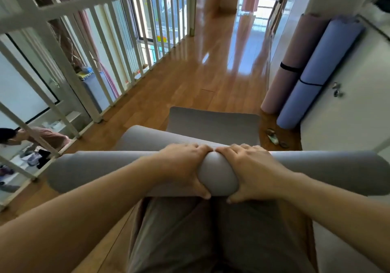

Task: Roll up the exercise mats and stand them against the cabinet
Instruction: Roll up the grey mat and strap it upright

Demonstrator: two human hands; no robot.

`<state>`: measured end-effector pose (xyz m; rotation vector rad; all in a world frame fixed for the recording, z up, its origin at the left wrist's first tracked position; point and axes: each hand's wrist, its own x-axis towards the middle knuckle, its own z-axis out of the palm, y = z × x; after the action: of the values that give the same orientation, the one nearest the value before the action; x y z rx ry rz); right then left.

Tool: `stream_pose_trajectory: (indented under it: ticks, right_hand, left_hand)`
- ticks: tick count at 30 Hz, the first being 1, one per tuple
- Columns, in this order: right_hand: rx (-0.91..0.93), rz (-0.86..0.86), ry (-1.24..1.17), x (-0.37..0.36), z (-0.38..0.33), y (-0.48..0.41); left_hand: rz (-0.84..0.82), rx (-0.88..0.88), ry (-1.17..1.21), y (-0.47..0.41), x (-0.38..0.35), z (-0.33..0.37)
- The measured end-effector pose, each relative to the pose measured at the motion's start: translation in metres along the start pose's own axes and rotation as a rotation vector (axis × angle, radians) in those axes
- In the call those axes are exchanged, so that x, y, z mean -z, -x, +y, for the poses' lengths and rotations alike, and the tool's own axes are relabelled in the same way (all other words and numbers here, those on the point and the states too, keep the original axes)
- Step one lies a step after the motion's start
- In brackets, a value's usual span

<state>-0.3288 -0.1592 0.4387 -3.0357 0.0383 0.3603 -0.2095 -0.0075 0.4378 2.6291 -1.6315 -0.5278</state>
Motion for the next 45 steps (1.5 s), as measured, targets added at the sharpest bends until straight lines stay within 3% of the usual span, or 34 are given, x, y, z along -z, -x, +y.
stream_pose_trajectory:
  ticks: [6, 12, 15, 19, 22, 24, 27, 29, 33, 40, 45]
  right_hand:
    - [0.022, -0.219, -0.120, 0.019, 0.023, -0.034]
    - [-0.004, 0.124, 0.120, -0.005, 0.004, -0.016]
    - [-0.023, 0.079, 0.040, 0.005, 0.013, -0.028]
    - [-0.016, -0.093, -0.060, 0.024, 0.026, -0.047]
    - [-0.016, -0.151, -0.049, 0.030, 0.029, -0.056]
    - [-0.038, -0.040, -0.011, 0.021, 0.025, -0.050]
    - [-0.050, 0.312, 0.154, -0.015, 0.014, -0.035]
    - [-0.067, 0.378, 0.131, -0.023, 0.014, -0.038]
    - [-0.045, 0.280, 0.096, 0.001, 0.022, -0.048]
    - [0.052, 0.242, 0.137, 0.037, 0.010, -0.016]
    - [0.025, 0.127, 0.088, 0.023, -0.008, 0.005]
  left_hand:
    - [0.161, 0.031, -0.197, -0.005, -0.014, 0.010]
    - [0.000, 0.012, 0.027, -0.024, 0.008, -0.009]
    - [-0.028, 0.043, 0.049, -0.030, 0.015, -0.008]
    - [0.198, 0.075, -0.287, -0.022, -0.007, 0.007]
    - [0.279, 0.066, -0.268, -0.027, -0.012, 0.002]
    - [0.266, 0.059, -0.199, -0.031, -0.006, -0.006]
    - [0.208, 0.050, -0.155, -0.035, 0.000, -0.011]
    - [0.141, 0.048, -0.141, -0.039, 0.005, -0.013]
    - [0.074, 0.077, -0.053, -0.047, 0.022, -0.013]
    - [0.213, 0.022, -0.128, -0.014, 0.031, 0.006]
    - [0.042, 0.002, -0.084, 0.000, 0.021, 0.017]
